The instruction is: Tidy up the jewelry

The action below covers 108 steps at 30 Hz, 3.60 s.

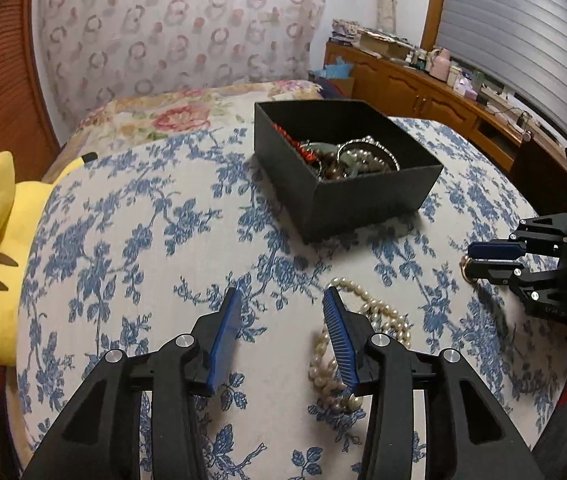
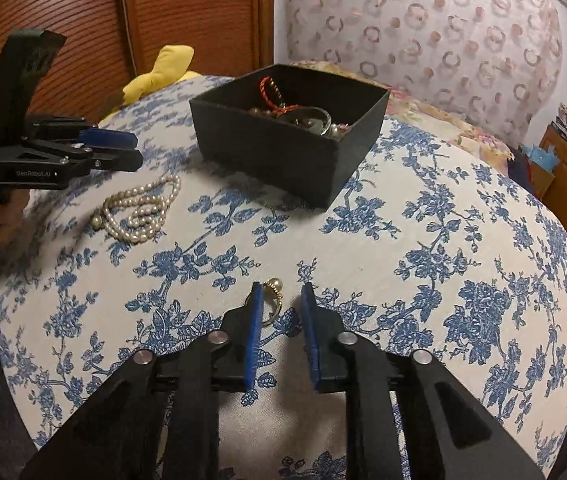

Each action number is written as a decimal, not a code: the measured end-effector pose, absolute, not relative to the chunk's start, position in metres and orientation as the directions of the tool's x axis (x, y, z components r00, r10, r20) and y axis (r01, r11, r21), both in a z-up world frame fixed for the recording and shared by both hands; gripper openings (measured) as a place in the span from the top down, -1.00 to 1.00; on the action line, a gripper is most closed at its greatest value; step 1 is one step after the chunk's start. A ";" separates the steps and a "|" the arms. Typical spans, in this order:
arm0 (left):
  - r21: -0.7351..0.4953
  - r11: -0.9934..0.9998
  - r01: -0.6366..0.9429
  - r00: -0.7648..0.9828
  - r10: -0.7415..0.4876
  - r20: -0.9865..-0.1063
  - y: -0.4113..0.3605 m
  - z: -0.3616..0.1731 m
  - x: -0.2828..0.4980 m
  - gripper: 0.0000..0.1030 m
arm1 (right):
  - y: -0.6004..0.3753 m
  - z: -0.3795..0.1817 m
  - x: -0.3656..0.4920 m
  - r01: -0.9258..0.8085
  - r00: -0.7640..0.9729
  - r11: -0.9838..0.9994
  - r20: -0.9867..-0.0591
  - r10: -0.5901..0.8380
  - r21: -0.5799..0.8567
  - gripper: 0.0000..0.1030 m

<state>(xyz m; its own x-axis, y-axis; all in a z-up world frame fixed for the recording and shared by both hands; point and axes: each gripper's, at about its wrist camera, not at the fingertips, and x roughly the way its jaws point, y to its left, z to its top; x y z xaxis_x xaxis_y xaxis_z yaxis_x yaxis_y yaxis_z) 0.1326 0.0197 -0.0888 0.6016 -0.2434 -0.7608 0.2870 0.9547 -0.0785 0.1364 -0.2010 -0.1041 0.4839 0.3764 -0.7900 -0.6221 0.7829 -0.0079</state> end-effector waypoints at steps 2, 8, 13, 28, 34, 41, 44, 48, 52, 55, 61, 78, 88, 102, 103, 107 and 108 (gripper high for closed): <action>-0.079 0.954 0.288 0.596 -0.243 -0.765 0.020 -0.091 0.133 0.20 | -0.200 -0.104 0.137 -0.627 0.484 0.779 -0.791 0.375 -0.015 0.80; -0.085 0.949 0.304 0.583 -0.256 -0.771 0.014 -0.096 0.132 0.20 | -0.200 -0.105 0.137 -0.632 0.487 0.775 -0.789 0.375 -0.021 0.85; -0.082 0.945 0.317 0.576 -0.261 -0.774 0.008 -0.097 0.134 0.20 | -0.202 -0.105 0.136 -0.631 0.489 0.776 -0.783 0.385 -0.012 0.84; -0.080 0.927 0.366 0.553 -0.286 -0.783 -0.007 -0.101 0.140 0.66 | -0.203 -0.105 0.136 -0.629 0.488 0.777 -0.778 0.396 0.001 0.84; -0.068 0.923 0.379 0.558 -0.286 -0.779 -0.010 -0.101 0.139 0.92 | -0.203 -0.105 0.137 -0.629 0.492 0.777 -0.777 0.393 -0.006 0.86; -0.086 0.928 0.363 0.614 -0.308 -0.727 -0.002 -0.074 0.134 0.93 | -0.206 -0.094 0.138 -0.615 0.521 0.788 -0.758 0.391 -0.016 0.87; -0.093 0.927 0.363 0.639 -0.321 -0.699 0.001 -0.058 0.134 0.92 | -0.205 -0.086 0.139 -0.612 0.539 0.790 -0.744 0.396 -0.023 0.87; -0.094 0.925 0.370 0.672 -0.335 -0.661 0.000 -0.037 0.135 0.93 | -0.204 -0.073 0.142 -0.613 0.558 0.790 -0.724 0.405 -0.031 0.87; -0.096 0.923 0.373 0.700 -0.348 -0.624 -0.001 -0.016 0.137 0.93 | -0.201 -0.060 0.146 -0.615 0.579 0.788 -0.702 0.416 -0.041 0.87; -0.096 0.921 0.377 0.722 -0.357 -0.592 -0.002 0.001 0.138 0.93 | -0.199 -0.048 0.150 -0.618 0.595 0.785 -0.681 0.426 -0.050 0.87; -0.073 0.923 0.377 0.769 -0.356 -0.530 -0.005 0.036 0.141 0.93 | -0.194 -0.025 0.158 -0.623 0.629 0.780 -0.635 0.448 -0.066 0.87; -0.018 0.924 0.382 0.838 -0.354 -0.415 -0.026 0.113 0.171 0.93 | -0.188 0.017 0.194 -0.615 0.679 0.784 -0.560 0.474 -0.081 0.87; -0.031 0.932 0.362 0.823 -0.335 -0.458 -0.029 0.099 0.205 0.92 | -0.180 0.007 0.230 -0.610 0.663 0.791 -0.572 0.483 -0.040 0.87; -0.087 0.953 0.291 0.767 -0.286 -0.574 -0.005 0.030 0.220 0.92 | -0.157 -0.040 0.280 -0.597 0.608 0.802 -0.651 0.455 0.003 0.86; -0.089 0.954 0.286 0.767 -0.284 -0.576 -0.005 0.029 0.219 0.89 | -0.157 -0.041 0.281 -0.596 0.608 0.803 -0.649 0.457 0.006 0.86; -0.076 0.961 0.265 0.777 -0.260 -0.573 0.000 0.026 0.209 0.32 | -0.160 -0.039 0.279 -0.582 0.623 0.813 -0.643 0.445 -0.001 0.86; -0.072 0.963 0.259 0.779 -0.252 -0.574 0.000 0.025 0.206 0.27 | -0.161 -0.039 0.278 -0.579 0.626 0.816 -0.642 0.443 -0.001 0.86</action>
